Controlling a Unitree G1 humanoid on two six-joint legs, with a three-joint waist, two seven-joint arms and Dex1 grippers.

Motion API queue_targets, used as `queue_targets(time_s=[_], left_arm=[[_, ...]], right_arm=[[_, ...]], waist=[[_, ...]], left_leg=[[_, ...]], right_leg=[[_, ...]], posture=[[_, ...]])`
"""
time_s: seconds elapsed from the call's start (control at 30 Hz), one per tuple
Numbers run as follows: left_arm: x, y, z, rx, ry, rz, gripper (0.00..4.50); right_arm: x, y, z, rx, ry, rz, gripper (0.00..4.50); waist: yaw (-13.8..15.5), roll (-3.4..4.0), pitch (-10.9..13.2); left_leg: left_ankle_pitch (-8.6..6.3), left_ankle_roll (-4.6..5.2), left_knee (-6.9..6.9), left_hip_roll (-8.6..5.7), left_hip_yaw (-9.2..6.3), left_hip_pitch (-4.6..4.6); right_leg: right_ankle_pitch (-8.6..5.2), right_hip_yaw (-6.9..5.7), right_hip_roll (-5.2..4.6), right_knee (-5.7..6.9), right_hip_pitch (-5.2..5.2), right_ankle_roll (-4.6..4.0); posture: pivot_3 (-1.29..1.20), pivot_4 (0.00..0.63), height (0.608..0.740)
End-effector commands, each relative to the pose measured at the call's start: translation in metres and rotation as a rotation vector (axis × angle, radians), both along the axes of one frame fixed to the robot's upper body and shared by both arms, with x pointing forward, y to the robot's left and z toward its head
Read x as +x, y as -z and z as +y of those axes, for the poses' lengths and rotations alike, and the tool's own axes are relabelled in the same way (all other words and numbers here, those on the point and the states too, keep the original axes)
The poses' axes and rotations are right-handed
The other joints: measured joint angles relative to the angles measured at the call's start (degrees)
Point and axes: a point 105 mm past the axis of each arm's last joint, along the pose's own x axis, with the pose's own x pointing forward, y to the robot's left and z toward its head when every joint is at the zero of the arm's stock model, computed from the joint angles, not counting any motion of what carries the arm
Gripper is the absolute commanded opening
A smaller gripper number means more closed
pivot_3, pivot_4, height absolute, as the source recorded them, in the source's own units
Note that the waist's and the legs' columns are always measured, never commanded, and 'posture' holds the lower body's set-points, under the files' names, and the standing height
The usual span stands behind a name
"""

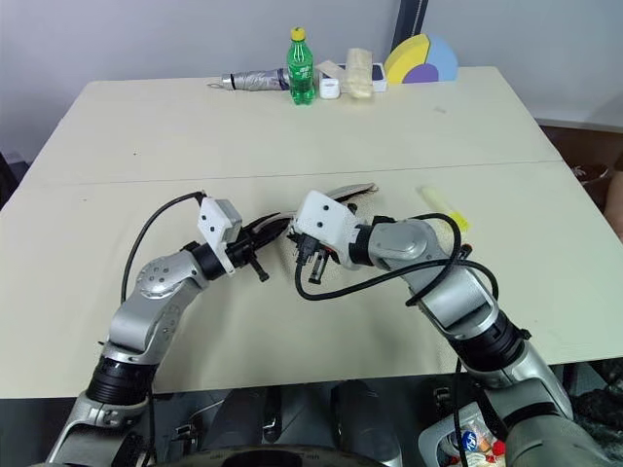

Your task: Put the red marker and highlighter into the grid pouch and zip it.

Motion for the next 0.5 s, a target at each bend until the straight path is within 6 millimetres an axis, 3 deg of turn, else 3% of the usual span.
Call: queue_targets(time_s=[0.03,0.5], left_arm=[[0.009,-0.009,-0.004,-0.017,-0.044,-0.051,0.0],[0.005,-0.015,-0.041,-0.068,0.064,-0.094,0.0]], right_arm=[[-0.019,-0.01,0.019,0.012,-0.138,-0.038,0.07],[-0.011,-0.009,0.013,-0.016,-0.089,-0.038,0.07]], waist=[[0.0,0.0,0.0],[0.0,0.0,0.0]], left_leg=[[0.0,0.0,0.0,0.0,0.0,0.0],[0.0,0.0,0.0,0.0,0.0,-0.01]], right_leg=[[0.0,0.0,0.0,0.0,0.0,0.0],[0.0,0.0,0.01,0.0,0.0,0.0]], posture=[[0.0,0.15,0.74],[0.0,0.15,0.74]])
